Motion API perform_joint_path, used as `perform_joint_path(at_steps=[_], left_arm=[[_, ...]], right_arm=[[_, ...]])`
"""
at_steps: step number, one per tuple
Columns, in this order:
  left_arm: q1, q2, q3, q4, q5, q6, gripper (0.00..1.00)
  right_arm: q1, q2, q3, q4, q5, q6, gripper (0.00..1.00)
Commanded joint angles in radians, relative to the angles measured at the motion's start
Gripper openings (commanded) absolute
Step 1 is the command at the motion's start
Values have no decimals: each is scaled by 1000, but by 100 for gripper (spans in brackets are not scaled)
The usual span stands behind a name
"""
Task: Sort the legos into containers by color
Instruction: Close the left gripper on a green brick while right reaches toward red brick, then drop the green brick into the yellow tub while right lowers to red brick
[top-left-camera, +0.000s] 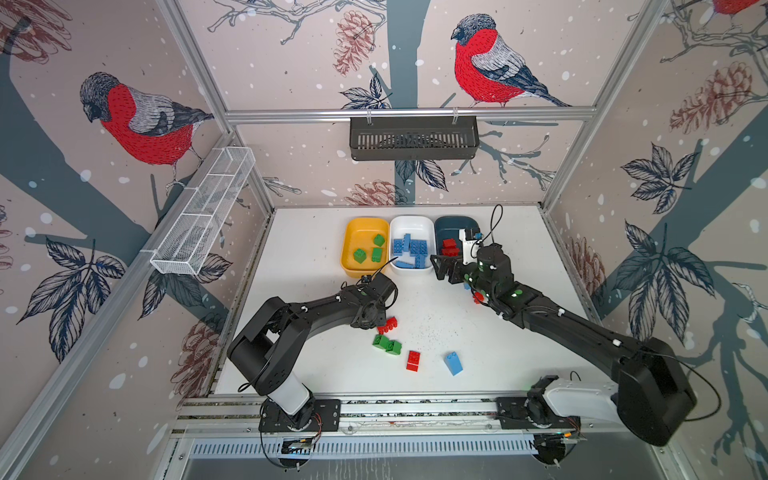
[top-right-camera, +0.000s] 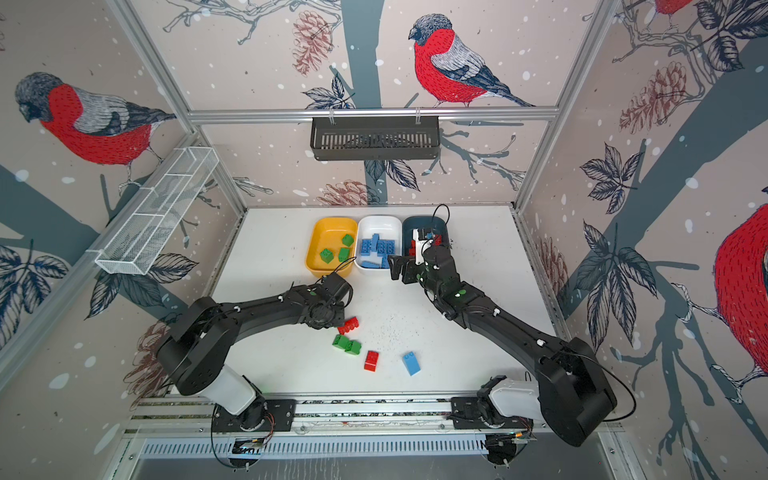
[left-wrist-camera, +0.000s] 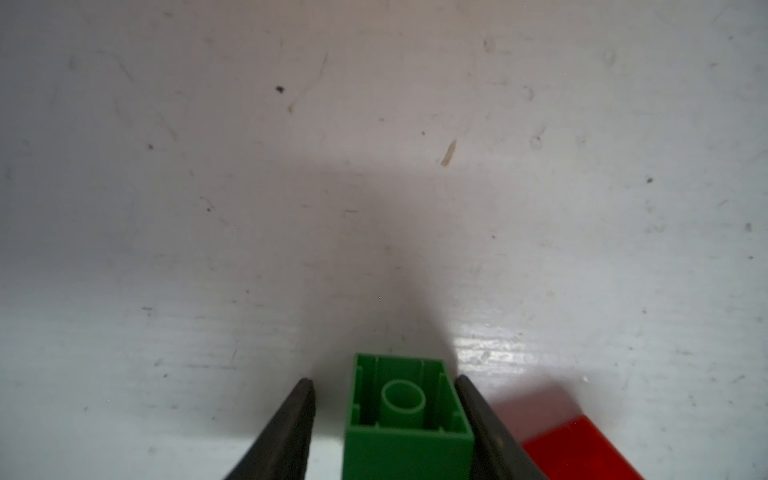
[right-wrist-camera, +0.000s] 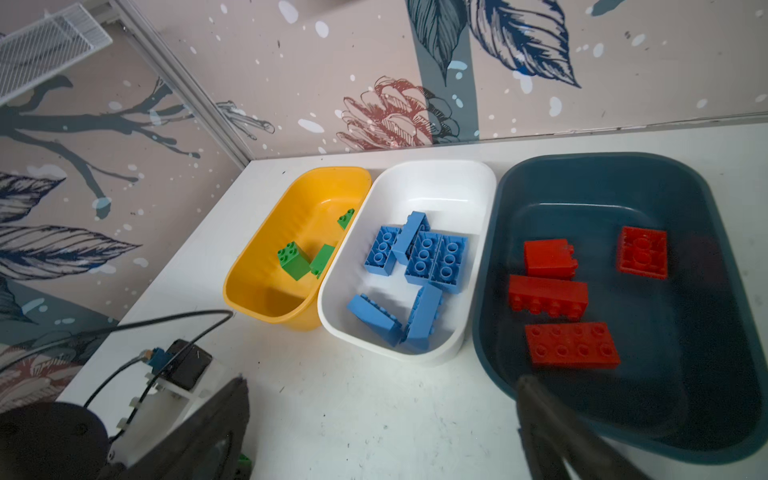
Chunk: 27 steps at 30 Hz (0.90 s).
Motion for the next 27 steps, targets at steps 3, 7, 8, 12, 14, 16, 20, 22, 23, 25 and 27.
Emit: perform_joint_path(at_steps=[3,7,8,12,14,16,20,22,23,25,27], left_arm=[[1,10,-9,47,-8,5,39],[6,-23,-12,76,-47,-16,27],[8,-38,-16,91,-50,-19,25],[21,-93,-21,138,-53,-24,21],[32,-125,-20,184,-48,-16,21],[44,-151,-17,249,-39,0,21],[93,-155,34,325,-37,27,21],[135,-133,75,345,-29,34,21],[155,-123,91,351,-19,34,21],[194,-91,125,372,-1,39,21],[228,-60,148,396,6,42,21]], right_arm=[[11,12,9,0,-34,-75,99],[15,13,-6,-5,-21,-101,99],[17,11,-13,-3,-28,-111,99],[28,16,-31,0,-19,-149,100],[40,24,-40,-7,8,-179,99],[52,32,-44,-14,17,-203,99],[90,33,-62,2,5,-272,100],[111,33,-77,18,2,-300,99],[118,36,-81,21,4,-308,100],[131,42,-84,21,2,-323,100],[143,55,-85,16,-11,-343,99]])
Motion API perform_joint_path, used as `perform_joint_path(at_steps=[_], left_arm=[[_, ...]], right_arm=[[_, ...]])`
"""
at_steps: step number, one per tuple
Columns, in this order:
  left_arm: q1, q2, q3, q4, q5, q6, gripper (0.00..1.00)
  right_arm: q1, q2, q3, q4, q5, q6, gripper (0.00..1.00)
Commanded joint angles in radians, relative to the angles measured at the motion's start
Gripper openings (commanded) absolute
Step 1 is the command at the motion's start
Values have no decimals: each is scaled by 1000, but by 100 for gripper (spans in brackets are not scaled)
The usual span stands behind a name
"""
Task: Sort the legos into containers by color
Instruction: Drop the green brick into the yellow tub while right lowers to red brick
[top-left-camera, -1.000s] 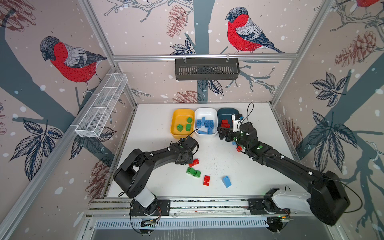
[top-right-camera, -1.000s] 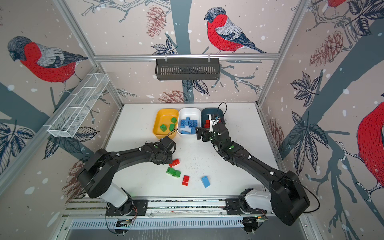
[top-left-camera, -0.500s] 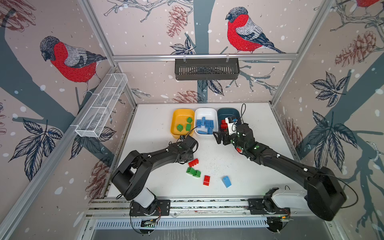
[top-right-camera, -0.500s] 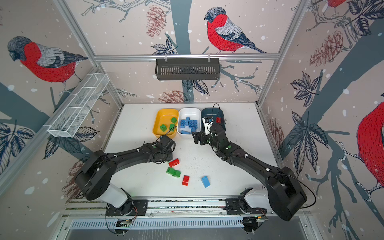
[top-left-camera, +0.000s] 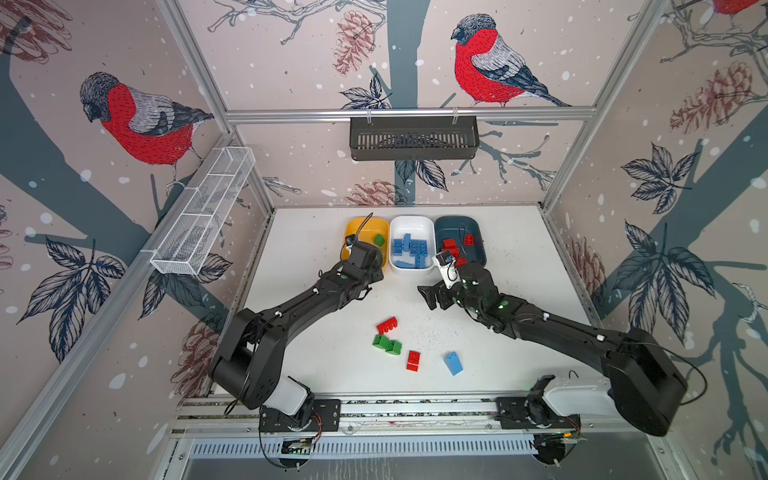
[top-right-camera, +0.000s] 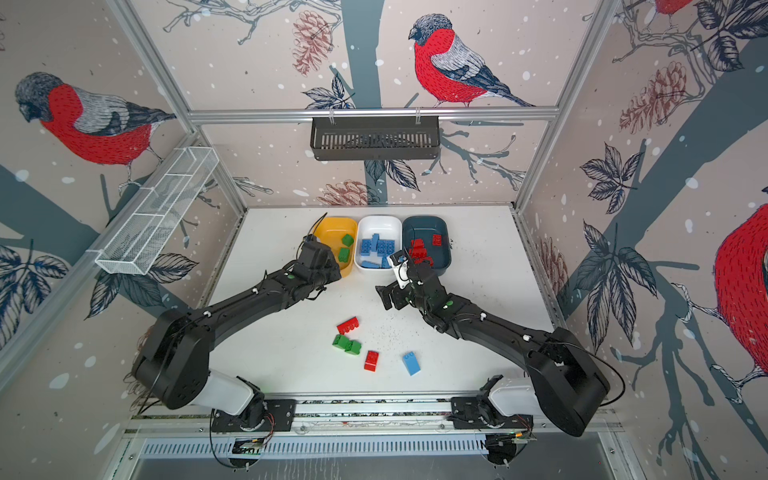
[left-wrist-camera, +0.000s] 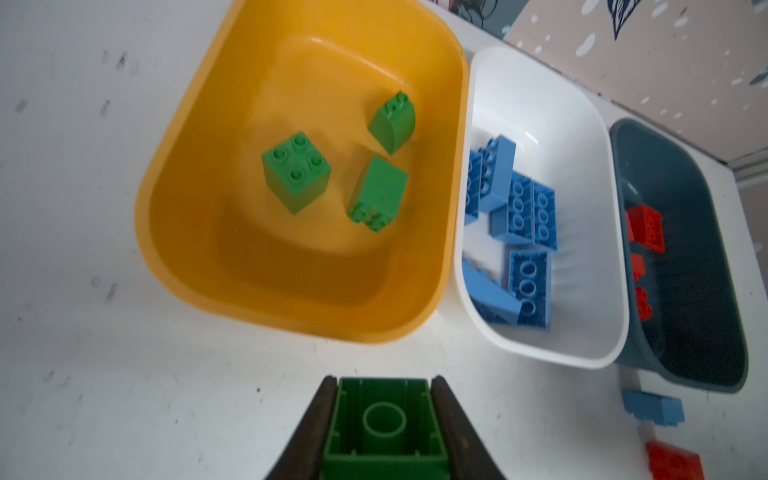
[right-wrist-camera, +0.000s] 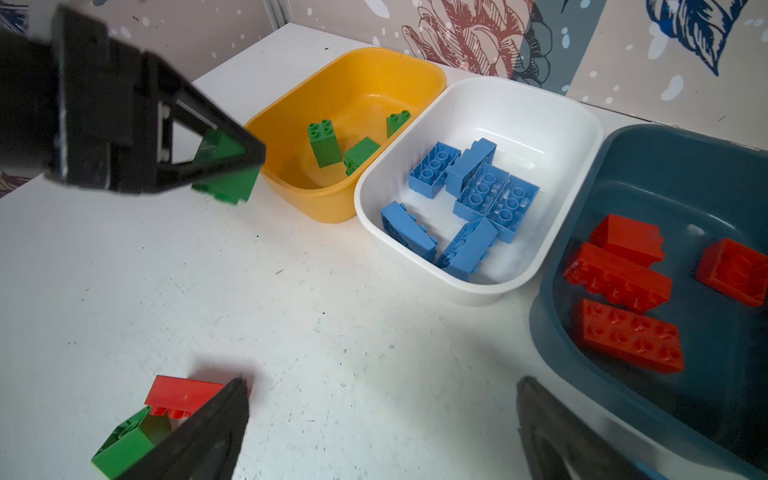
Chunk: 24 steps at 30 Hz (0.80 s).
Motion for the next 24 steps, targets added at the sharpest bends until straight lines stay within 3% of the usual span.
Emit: perform_joint_path(at_steps=[1,5,15,20,24], left_arm=[[45,44,25,82,25,19,21],[102,128,119,68,59,1,21],[184,410,448,-177,58,26,24],[195,501,606,-266,98,55,38],[195,471,613,-272,98,57,74]], right_arm=[[18,17,1,21,-17,-67,99],[41,63,26,-21,-71,-114,100],[126,219,133,-112,-116,-262,99],[159,321,226,-199,-172,-386,97],[170,400,317,-307,-264,-481,92]])
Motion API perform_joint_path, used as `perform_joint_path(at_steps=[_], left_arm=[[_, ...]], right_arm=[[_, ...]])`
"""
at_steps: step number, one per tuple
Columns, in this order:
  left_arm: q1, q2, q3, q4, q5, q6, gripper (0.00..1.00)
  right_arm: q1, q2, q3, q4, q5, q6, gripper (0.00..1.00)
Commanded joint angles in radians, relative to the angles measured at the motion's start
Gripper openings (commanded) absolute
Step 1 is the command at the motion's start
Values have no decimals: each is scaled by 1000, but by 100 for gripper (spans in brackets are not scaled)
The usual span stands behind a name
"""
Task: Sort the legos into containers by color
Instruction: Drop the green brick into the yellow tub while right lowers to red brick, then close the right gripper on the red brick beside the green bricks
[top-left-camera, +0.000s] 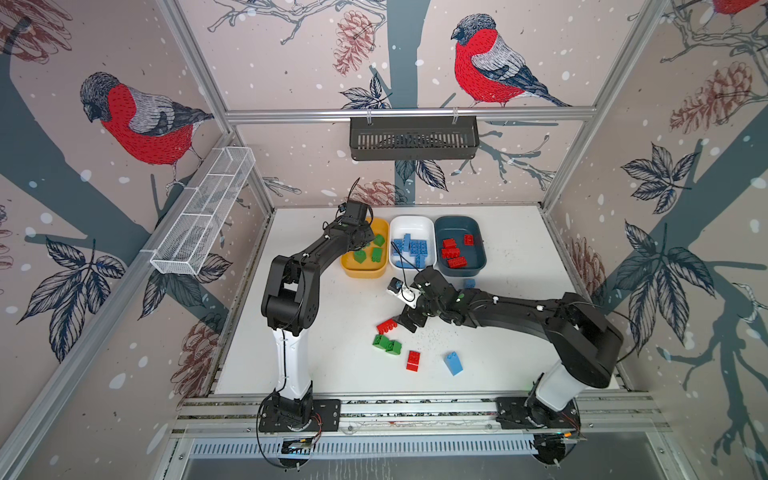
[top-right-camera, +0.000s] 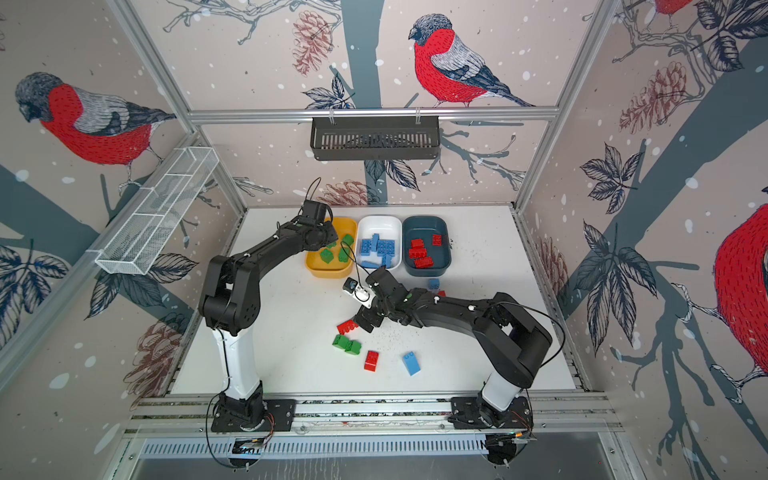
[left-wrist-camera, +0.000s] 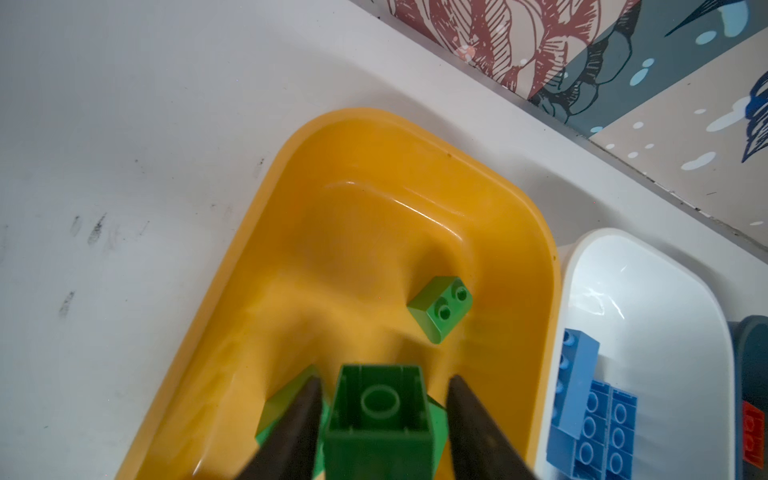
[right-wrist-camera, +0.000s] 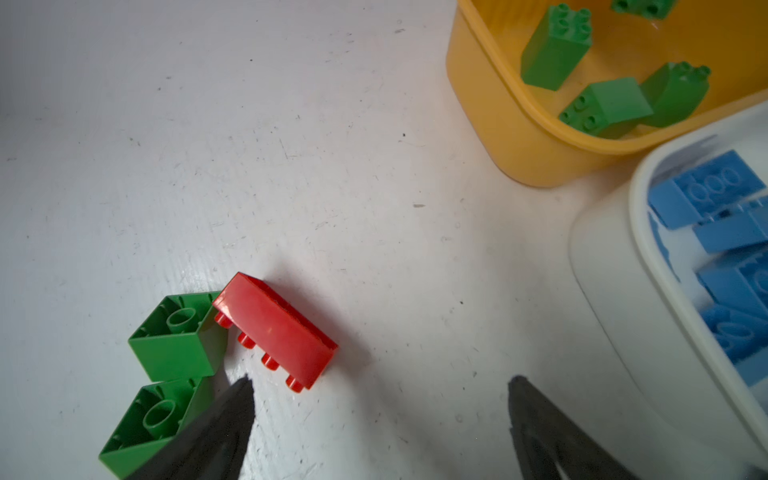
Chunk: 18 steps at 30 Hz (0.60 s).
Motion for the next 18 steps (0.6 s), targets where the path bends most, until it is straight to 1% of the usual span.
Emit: perform_joint_path(at_steps=[1,4,7,9,13,15,18], left_arm=[[2,-37,-11,-38,19,21,79],[6,-90,-64,-17,26,19,86],[12,-144,-115,-12,20,8,91],[21,-180,-157,1,24,0,93],[43,-243,-240,30,55,-8,94],[52,-270,-279,36,61,-12,94],[61,-302,-323,35,62,-10,96]], right_arm=[[9,50,59,-119,-115,-131,90],[18,98,112,-188,-172,-206,84],[27,138,157,-240,-197,-260,81],[35,162,176,-246,-174,-274,79],[46,201,198,-231,-131,-279,69],[54,216,206,-226,-106,-283,66],[66,234,216,-216,-74,-291,63]])
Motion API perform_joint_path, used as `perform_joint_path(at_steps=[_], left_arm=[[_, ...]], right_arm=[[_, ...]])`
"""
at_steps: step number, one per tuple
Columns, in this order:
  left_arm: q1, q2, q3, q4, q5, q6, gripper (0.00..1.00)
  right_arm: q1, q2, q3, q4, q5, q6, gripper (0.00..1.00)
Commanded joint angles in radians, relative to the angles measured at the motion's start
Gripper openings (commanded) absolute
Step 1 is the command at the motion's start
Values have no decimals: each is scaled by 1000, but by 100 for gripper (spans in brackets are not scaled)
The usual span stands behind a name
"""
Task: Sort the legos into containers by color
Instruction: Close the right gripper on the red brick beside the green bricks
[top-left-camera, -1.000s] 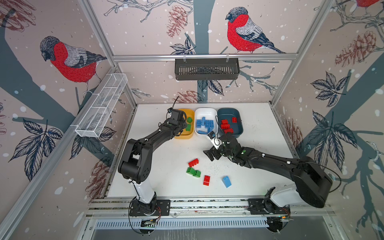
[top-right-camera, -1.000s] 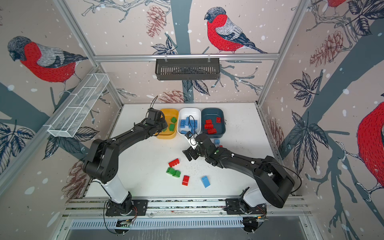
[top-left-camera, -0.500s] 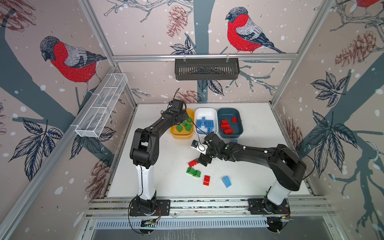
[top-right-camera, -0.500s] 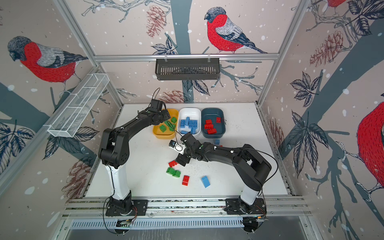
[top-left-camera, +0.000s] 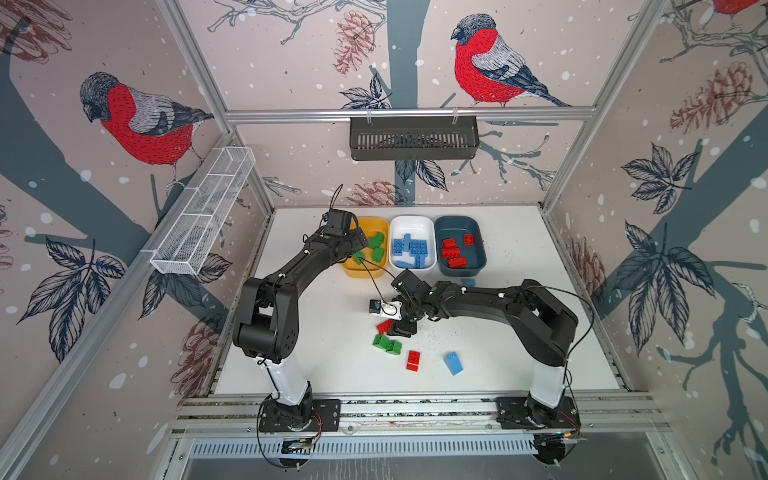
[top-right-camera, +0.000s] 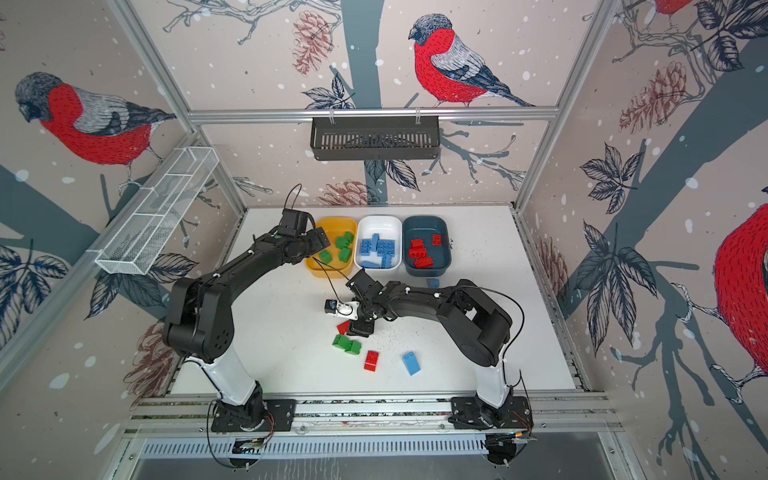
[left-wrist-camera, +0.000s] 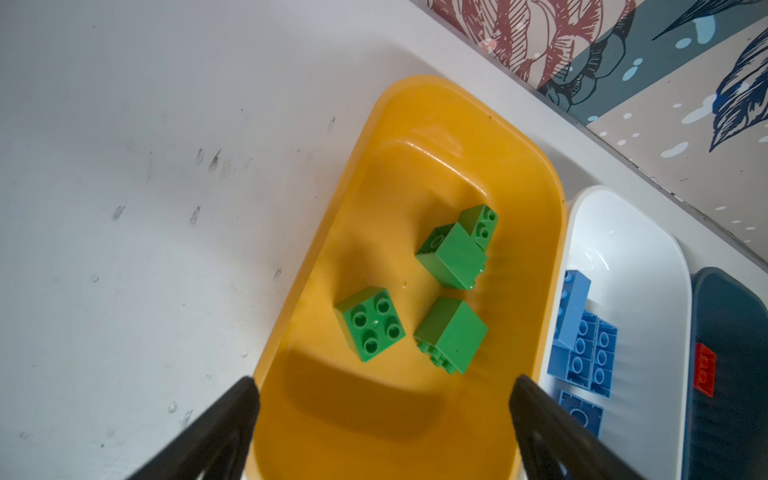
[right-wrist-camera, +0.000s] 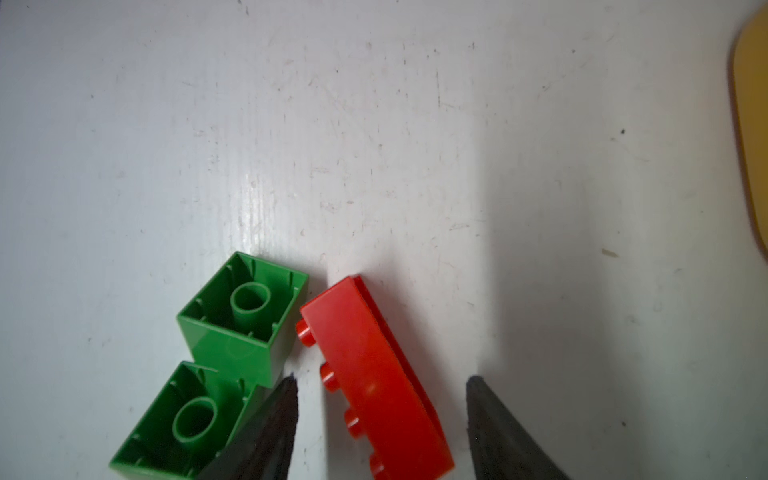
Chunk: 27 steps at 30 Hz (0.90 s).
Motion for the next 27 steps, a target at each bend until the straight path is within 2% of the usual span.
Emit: perform_joint_path(at_steps=[1,7,15,18,27], left_arm=[[9,-33,-38,25,12,1,96],[8,-73,-103,8,-26,-11,97],[8,-76,-120,17,3,0,97],[8,-75,-115,16,9,6,97],[-1,-87,-133,52,36,0,97]], right_arm=[[10,16,15,6,46,-21,61],[15,50,38,-4,56,-14,52],[12,73,45,-2,89,21,39],[10,73,43,2,113,42,29],[-33,-9,-25,60,197,148,21]])
